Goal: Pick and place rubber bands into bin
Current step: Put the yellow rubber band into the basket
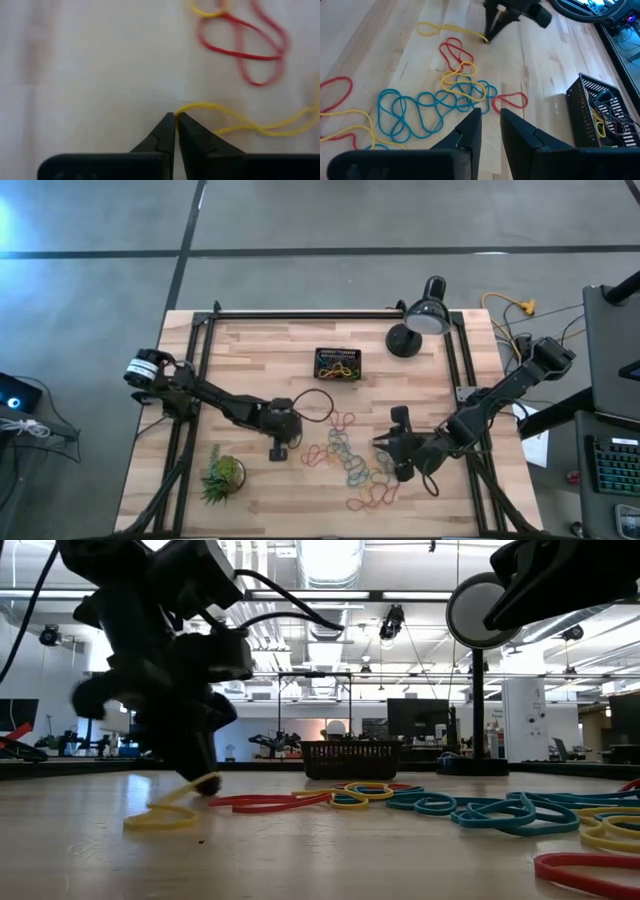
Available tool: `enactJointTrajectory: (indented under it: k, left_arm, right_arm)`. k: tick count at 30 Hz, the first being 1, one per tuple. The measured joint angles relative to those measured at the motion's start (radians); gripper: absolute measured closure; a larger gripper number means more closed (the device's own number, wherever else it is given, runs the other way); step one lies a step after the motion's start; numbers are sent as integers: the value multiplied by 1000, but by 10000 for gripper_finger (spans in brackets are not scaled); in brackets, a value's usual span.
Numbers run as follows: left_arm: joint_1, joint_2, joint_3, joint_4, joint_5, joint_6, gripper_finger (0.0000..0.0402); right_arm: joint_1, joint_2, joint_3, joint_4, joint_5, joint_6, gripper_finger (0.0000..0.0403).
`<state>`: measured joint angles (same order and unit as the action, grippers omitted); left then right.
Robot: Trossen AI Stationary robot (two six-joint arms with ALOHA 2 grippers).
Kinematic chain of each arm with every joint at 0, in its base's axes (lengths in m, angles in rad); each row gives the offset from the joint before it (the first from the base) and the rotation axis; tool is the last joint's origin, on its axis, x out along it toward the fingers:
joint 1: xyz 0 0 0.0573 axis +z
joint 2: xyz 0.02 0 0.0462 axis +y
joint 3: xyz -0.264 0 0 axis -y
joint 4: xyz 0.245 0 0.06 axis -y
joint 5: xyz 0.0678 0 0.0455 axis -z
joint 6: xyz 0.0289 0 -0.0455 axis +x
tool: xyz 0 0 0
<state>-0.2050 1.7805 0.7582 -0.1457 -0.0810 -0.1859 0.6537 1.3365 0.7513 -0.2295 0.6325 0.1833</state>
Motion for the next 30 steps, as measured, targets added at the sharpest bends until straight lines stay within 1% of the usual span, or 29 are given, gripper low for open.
enactJointTrajectory:
  k: [5, 9, 15, 17, 20, 26, 30]
  left_arm:
    - [2, 5, 9, -17, -238, -13, 401]
    - [-2, 5, 41, -28, -420, -12, 401]
    - [-11, 12, 95, -39, -633, 43, 401]
    - [-11, 12, 117, -28, -689, 68, 401]
    - [-15, 7, 145, 2, -739, 109, 401]
    - [-13, 8, 202, 14, -767, 199, 401]
    - [-9, 6, 238, 47, -798, 301, 401]
  right_arm:
    - [0, 0, 0, 1, 0, 0, 339]
    - [0, 0, 0, 1, 0, 0, 339]
    - [0, 0, 0, 1, 0, -1, 344]
    - [0, 0, 0, 2, 0, -3, 344]
    - [0, 0, 0, 2, 0, -3, 344]
    - [0, 0, 0, 3, 0, -3, 344]
    - [0, 0, 0, 4, 0, -3, 344]
